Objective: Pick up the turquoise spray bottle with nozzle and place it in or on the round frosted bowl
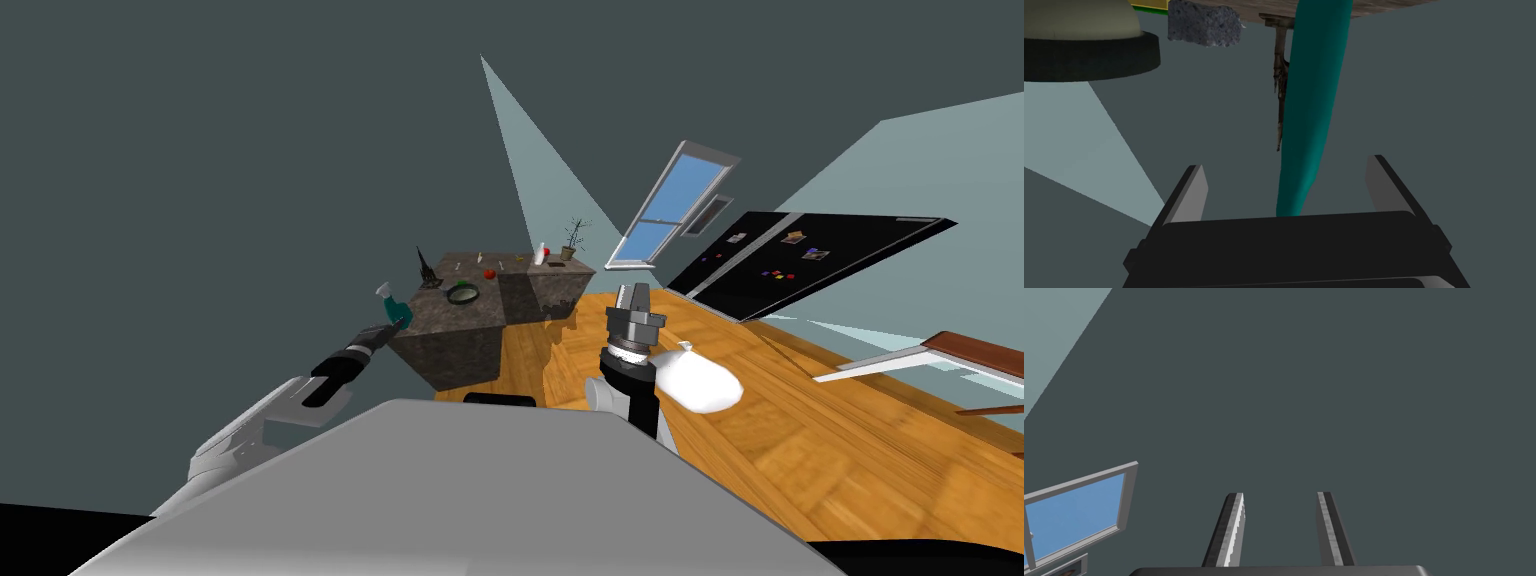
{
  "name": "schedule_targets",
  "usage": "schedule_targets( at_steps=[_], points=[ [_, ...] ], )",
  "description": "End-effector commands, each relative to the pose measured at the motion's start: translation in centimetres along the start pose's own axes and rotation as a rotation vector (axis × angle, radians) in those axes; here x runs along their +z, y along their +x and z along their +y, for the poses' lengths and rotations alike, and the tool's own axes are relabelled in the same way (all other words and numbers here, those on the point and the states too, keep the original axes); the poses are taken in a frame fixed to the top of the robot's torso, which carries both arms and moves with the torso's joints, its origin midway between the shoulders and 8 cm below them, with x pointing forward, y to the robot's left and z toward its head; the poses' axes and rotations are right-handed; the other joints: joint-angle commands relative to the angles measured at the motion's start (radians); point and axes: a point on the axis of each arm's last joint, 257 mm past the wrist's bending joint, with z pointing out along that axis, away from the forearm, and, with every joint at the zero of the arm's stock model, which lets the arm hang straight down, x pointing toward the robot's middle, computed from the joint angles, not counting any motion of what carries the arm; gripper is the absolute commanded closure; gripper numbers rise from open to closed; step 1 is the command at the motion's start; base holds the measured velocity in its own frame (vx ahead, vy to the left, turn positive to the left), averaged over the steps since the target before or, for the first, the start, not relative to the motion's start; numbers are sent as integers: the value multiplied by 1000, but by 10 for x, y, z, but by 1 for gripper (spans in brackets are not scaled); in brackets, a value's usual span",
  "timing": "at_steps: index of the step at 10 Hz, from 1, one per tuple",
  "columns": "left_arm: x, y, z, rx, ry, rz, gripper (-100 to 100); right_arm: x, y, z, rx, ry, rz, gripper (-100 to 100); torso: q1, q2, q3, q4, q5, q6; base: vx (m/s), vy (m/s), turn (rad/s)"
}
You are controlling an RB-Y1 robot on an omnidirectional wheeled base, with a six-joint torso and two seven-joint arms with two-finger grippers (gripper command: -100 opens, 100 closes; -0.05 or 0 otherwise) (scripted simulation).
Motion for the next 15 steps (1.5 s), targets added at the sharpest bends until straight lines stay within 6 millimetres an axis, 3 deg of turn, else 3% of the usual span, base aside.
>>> schedule_targets(
  at_steps=[1, 3, 4, 5, 14, 15],
  points=[
    [5, -10, 18, 97, -27, 0, -100, 0, 0, 0, 0, 0, 0, 0, 0, 0, 0, 0, 0, 0, 80, -20, -71],
    [6, -11, 20, 106, -29, -2, -100, 0, 0, 0, 0, 0, 0, 0, 0, -1, -1, 0, 0, 0, 52, -6, -41],
    [7, -12, 21, 113, -31, -2, 0, 0, 0, 0, 0, 0, 0, 0, 0, 1, 0, 0, 0, 0, 6, 0, 2],
    [7, -14, 23, 114, -22, -7, -100, 0, 0, 0, 0, 0, 0, 0, 0, 3, 1, 0, 0, 0, 44, -11, 57],
    [5, -15, 32, 122, 10, -1, -100, 0, 0, 0, 0, 0, 0, 0, -1, 0, 0, 0, 0, 0, 57, -23, 44],
    [5, -15, 32, 119, 12, 0, 100, 0, 0, 0, 0, 0, 0, 0, 0, 2, 1, 0, 0, 0, 0, 0, 0]
  ],
)
